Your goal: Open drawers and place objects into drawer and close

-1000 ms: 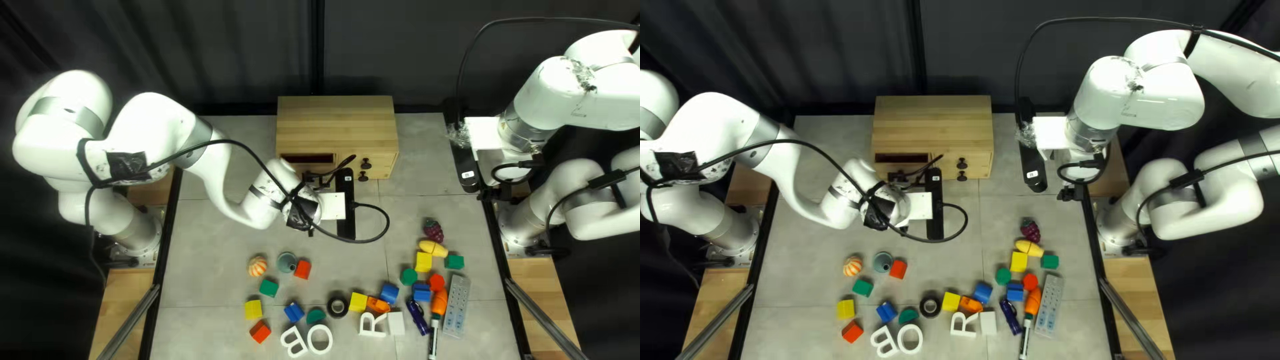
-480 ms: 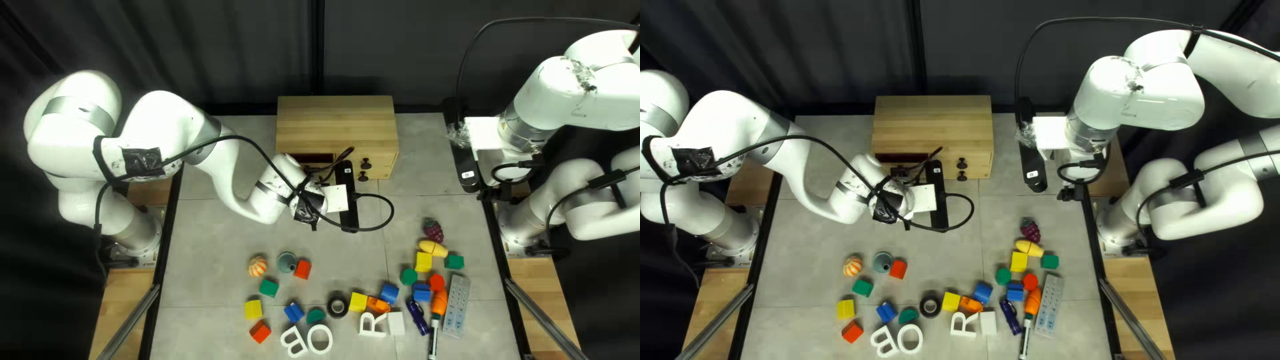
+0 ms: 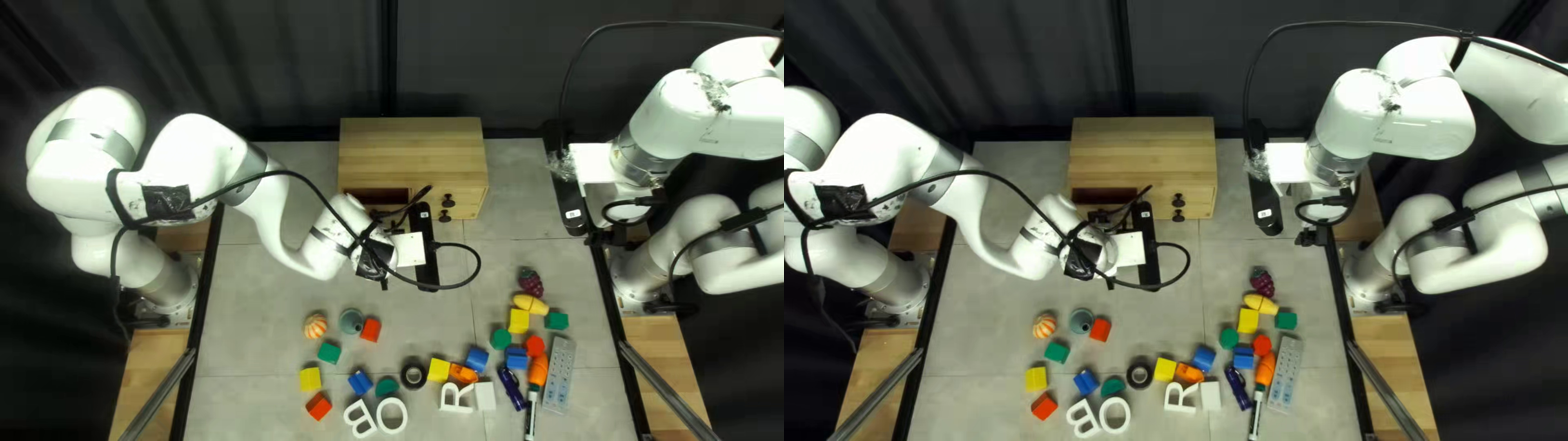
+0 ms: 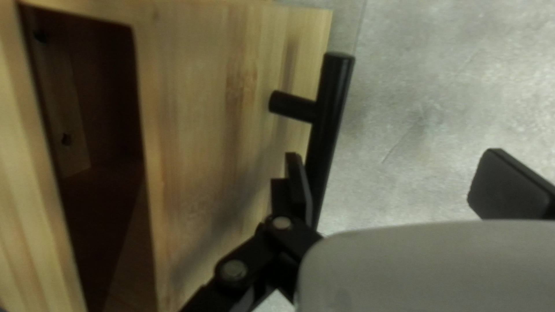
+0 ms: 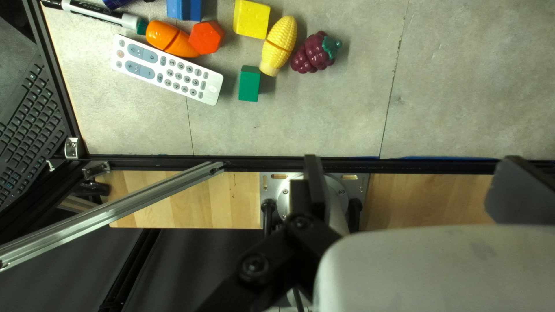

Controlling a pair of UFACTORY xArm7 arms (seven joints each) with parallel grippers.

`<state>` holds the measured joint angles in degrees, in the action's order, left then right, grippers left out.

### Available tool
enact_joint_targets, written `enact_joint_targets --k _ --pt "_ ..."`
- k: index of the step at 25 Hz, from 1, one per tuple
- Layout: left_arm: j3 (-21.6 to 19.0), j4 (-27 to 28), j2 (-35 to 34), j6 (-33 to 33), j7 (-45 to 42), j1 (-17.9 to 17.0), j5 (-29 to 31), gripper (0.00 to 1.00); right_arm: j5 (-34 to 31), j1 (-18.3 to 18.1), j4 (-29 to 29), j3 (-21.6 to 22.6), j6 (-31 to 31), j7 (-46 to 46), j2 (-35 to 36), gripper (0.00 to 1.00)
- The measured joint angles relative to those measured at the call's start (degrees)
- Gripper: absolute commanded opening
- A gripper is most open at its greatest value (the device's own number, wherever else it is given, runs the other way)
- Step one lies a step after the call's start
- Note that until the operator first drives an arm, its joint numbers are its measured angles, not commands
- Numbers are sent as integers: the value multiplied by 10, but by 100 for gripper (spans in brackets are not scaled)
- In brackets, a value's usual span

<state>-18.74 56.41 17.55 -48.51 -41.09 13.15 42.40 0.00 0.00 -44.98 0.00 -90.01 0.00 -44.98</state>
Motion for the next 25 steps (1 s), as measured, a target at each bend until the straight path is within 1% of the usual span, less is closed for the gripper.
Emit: enact_joint_targets --k 10,14,20,25 --pt "-18 -9 -22 -15 -3 -13 -20 100 0 0 0 0 0 0 0 100" --pt "-27 -4 -45 -39 16 -16 -41 100 0 0 0 0 0 0 0 100" --pt "-35 24 -96 -99 95 -8 -113 100 0 0 0 0 0 0 0 100" --pt "-22 55 -119 -121 182 18 -189 100 0 0 0 0 0 0 0 100"
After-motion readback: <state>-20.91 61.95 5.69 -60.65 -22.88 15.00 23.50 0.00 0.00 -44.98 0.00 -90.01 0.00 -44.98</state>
